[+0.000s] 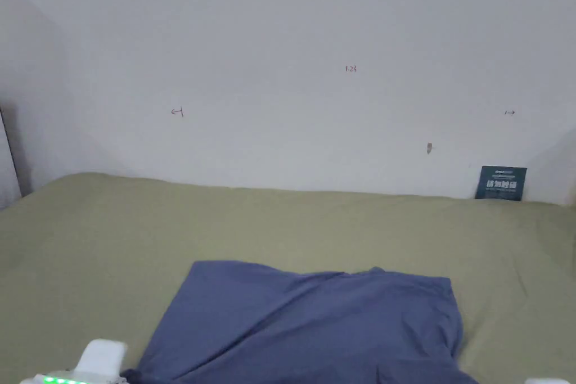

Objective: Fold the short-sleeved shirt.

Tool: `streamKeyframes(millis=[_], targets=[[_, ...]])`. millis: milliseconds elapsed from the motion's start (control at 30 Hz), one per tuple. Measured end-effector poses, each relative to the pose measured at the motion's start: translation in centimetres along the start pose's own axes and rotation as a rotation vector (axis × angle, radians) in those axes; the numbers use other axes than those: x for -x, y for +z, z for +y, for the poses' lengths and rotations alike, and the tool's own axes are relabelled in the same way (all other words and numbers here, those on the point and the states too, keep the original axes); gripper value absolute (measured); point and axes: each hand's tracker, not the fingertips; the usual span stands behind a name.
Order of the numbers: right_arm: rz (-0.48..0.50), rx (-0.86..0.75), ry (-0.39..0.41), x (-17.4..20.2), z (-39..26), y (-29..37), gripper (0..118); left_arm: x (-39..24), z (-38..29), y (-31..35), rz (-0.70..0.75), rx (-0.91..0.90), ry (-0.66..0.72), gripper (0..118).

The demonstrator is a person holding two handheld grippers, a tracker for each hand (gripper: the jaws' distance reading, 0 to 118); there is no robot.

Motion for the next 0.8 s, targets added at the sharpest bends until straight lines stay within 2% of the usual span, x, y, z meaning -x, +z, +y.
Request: streamKeyframes(millis=[167,200,267,567,633,667,733,767,800], targets=[[0.017,0.014,-0.063,-0.3,-6.2,5.2,2,0.3,-6.3,4.7,-0.019,0.017,0.038,2],[0.039,0.024,-0.061,-0.3,-7.0,6.0,2,0.4,-7.1,5.3,-0.019,0.02,0.038,2],[0.022,0.02,-0.07,-0.3,-8.3,7.0,2,0.7,-8.4,6.8,-0.029,0.026,0.044,2],[0.035,0.017,-0.098,-0.7,-9.6,7.5,2,1.0,-10.4,8.9,-0.057,0.025,0.069,2],[0.031,0.017,-0.103,-0.6,-9.7,7.4,4,0.9,-10.5,8.7,-0.065,0.032,0.077,7],[0.031,0.018,-0.109,-0.6,-9.7,7.4,15,0.9,-10.6,8.7,-0.07,0.038,0.077,18],[0.007,0.018,-0.118,-0.7,-9.7,7.5,100,0.9,-10.8,8.8,-0.067,0.045,0.08,98],[-0.016,0.025,-0.119,-0.8,-9.7,7.3,118,0.9,-10.9,8.9,-0.056,0.049,0.089,118],[-0.058,-0.115,-0.136,-1.0,-9.7,7.8,112,1.2,-11.2,9.2,-0.059,0.017,0.1,117]])
